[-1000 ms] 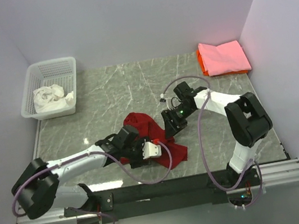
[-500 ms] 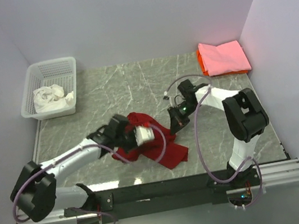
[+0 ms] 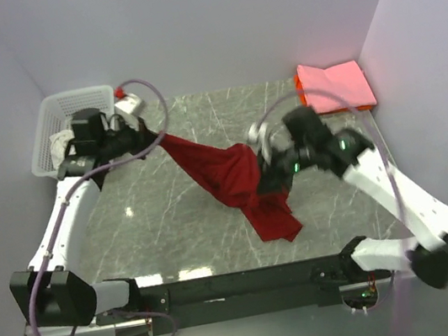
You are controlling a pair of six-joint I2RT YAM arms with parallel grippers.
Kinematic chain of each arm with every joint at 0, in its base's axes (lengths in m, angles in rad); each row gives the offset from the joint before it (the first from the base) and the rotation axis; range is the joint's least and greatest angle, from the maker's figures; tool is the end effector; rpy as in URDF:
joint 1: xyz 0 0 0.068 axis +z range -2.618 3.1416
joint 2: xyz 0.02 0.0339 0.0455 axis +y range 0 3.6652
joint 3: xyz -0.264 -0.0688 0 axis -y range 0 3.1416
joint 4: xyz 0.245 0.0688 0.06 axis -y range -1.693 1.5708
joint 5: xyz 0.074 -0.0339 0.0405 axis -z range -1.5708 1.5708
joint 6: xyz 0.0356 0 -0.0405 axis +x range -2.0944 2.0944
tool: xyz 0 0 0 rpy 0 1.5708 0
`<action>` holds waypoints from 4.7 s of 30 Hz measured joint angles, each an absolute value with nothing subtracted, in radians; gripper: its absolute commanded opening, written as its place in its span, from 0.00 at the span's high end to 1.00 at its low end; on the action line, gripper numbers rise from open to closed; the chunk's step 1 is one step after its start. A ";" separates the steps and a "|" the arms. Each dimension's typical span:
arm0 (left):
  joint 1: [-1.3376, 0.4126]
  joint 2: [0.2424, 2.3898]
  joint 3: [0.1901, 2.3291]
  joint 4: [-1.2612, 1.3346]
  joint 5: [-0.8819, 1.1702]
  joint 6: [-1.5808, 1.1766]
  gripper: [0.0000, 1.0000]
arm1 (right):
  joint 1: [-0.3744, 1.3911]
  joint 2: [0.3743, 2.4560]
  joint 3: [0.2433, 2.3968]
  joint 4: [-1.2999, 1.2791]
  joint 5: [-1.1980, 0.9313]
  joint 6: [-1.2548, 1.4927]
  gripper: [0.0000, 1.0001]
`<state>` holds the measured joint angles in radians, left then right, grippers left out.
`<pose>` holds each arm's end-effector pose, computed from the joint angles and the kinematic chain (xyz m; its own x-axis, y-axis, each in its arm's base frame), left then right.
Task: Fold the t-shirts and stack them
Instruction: Flatten the tshirt out
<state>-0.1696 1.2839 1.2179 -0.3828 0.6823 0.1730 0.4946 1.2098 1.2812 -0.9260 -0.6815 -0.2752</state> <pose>0.2774 -0.0703 0.3663 -0.3023 0.1873 -0.9346 0.7543 0.6465 -0.1144 0.1949 0.1306 0.3611 -0.4398 -0.4770 -0.7609 -0.8855 0.3716 0.2789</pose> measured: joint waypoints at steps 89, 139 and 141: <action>0.114 1.706 1.738 -0.638 0.598 0.108 1.00 | -0.056 1.482 1.439 -0.844 -0.094 -0.533 1.00; 0.146 1.670 1.605 -0.657 0.631 0.175 1.00 | 0.072 2.310 2.118 -1.147 -0.567 -0.386 0.22; 0.146 1.673 1.605 -0.656 0.632 0.175 1.00 | 0.088 2.310 2.089 -1.143 -0.582 -0.381 0.22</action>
